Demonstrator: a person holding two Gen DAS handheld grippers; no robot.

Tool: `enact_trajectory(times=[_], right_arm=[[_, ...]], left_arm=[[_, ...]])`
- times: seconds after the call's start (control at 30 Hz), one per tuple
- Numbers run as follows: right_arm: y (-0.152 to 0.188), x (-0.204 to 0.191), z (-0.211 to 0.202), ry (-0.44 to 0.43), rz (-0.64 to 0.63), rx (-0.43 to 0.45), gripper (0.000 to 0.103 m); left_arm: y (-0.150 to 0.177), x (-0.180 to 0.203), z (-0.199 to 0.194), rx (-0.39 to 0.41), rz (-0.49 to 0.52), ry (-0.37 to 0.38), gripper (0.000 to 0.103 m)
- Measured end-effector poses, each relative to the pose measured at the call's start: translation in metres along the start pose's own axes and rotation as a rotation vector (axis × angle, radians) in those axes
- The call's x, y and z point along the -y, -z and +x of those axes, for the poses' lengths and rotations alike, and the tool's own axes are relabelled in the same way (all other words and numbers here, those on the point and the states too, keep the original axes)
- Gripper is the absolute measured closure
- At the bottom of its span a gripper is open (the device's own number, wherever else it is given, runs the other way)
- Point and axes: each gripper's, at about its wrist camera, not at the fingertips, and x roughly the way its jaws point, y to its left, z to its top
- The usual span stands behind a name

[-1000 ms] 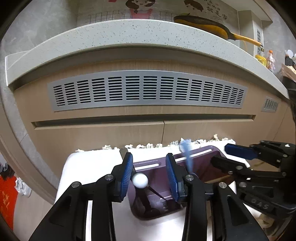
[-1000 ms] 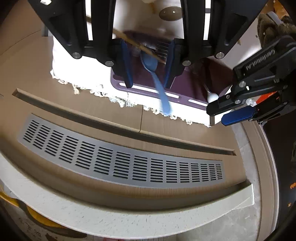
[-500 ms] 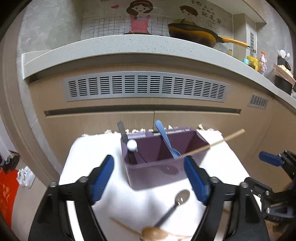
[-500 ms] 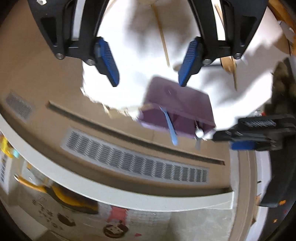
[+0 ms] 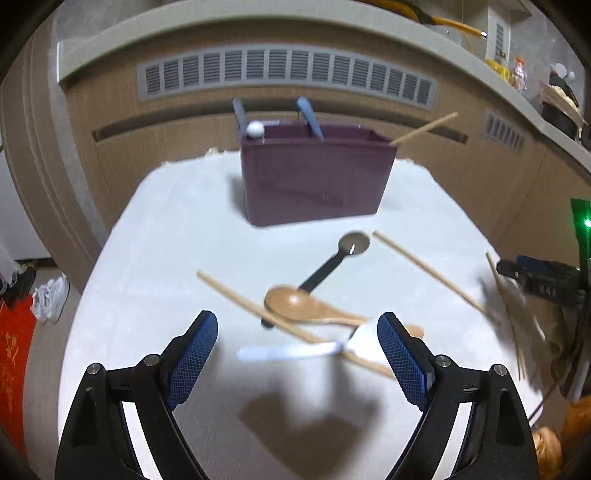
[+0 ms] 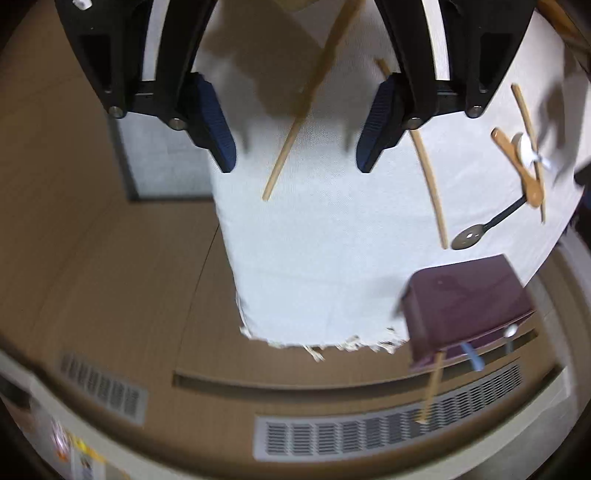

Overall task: Organize utensils
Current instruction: 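Move the left tool to the white plastic spoon while the right tool reaches the wooden spoon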

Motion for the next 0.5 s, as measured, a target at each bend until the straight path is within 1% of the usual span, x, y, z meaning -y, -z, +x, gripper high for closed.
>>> enact_trajectory(times=[0.03, 0.07, 0.13, 0.2, 0.27, 0.33, 0.4, 0.5], right_arm=[[0.001, 0.0, 0.005, -0.016, 0.012, -0.017, 0.06], [0.003, 0.0, 0.01, -0.033, 0.016, -0.035, 0.065], [0.004, -0.004, 0.017, -0.042, 0.015, -0.054, 0.066], [0.002, -0.015, 0.015, -0.085, -0.024, -0.04, 0.068], [-0.003, -0.039, 0.006, -0.164, -0.116, -0.016, 0.068], [-0.006, -0.063, 0.002, -0.255, -0.201, -0.015, 0.068], [-0.011, -0.085, 0.008, -0.284, -0.277, -0.023, 0.068], [-0.025, -0.109, 0.025, -0.284, -0.36, -0.032, 0.07]], left_arm=[[0.002, -0.003, 0.001, -0.008, -0.009, -0.002, 0.015], [0.005, -0.005, 0.002, -0.014, -0.016, -0.003, 0.015], [0.007, -0.012, 0.004, -0.031, -0.04, -0.006, 0.015], [0.008, -0.017, 0.008, -0.048, -0.061, 0.003, 0.015], [0.009, -0.019, 0.012, -0.069, -0.076, 0.014, 0.015], [0.011, -0.019, 0.014, -0.087, -0.083, 0.028, 0.015], [0.014, -0.016, 0.013, -0.095, -0.07, 0.036, 0.015], [0.015, -0.013, 0.009, -0.099, -0.041, 0.042, 0.015]])
